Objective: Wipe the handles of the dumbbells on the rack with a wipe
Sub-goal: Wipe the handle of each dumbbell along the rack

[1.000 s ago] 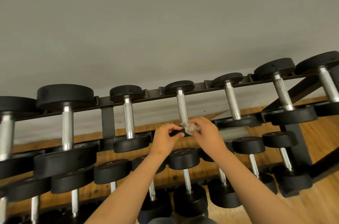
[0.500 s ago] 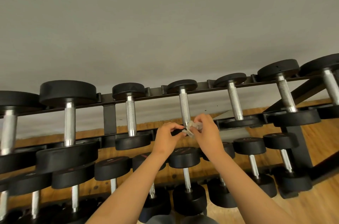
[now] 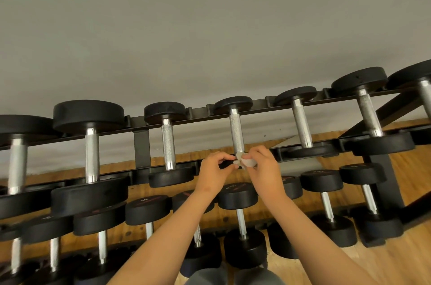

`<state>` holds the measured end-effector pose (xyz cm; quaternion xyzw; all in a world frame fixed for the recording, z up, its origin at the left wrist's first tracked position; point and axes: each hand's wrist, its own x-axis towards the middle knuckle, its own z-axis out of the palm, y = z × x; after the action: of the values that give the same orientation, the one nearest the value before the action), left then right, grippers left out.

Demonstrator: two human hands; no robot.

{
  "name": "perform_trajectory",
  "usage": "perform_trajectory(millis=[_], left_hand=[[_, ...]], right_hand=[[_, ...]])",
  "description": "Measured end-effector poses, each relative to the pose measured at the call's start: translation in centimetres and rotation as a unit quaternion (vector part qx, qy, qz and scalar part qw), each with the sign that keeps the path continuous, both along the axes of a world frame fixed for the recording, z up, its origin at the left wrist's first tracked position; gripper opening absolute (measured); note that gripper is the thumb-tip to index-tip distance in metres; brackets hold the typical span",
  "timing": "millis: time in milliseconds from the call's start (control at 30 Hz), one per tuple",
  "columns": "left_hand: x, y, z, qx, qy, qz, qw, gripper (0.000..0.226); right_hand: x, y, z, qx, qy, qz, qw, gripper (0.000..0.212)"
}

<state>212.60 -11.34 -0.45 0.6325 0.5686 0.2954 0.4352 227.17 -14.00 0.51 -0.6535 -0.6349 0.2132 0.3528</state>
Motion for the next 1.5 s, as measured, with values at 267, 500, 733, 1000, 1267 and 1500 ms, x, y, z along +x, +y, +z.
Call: perform_trajectory(millis=[267, 500, 733, 1000, 1267, 1500], left_hand=[[0.1, 0.0, 0.3, -0.01, 0.006, 0.009, 1.0, 0.02], [0.1, -0.1, 0.4, -0.005, 0.01, 0.003, 1.0, 0.019], [0.2, -0.2, 0.6, -0.003, 0.024, 0.009, 1.0, 0.019], [0.4, -0.5, 0.9, 0.001, 0.036, 0.016, 0.999, 0.022], [0.4, -0.7, 1.2, -0.01, 0.031, 0.021, 0.999, 0.022], [0.3, -0.7, 1.0, -0.01, 0.033, 0.019, 0.999, 0.021]], right_hand=[[0.3, 0.7, 0.0, -0.029, 0.013, -0.02, 0.999, 0.006], [0.1, -0.6, 0.0, -0.054, 0.058, -0.027, 0.996, 0.021], [0.1, -0.2, 0.4, -0.06, 0.037, -0.01, 0.997, 0.008], [0.4, -0.3, -0.4, -0.05, 0.069, -0.048, 0.995, 0.005], [1.9, 0.5, -1.0, -0.042, 0.076, -0.069, 0.994, 0.002], [2.2, -0.6, -2.5, -0.06, 0.106, -0.083, 0.989, 0.005]])
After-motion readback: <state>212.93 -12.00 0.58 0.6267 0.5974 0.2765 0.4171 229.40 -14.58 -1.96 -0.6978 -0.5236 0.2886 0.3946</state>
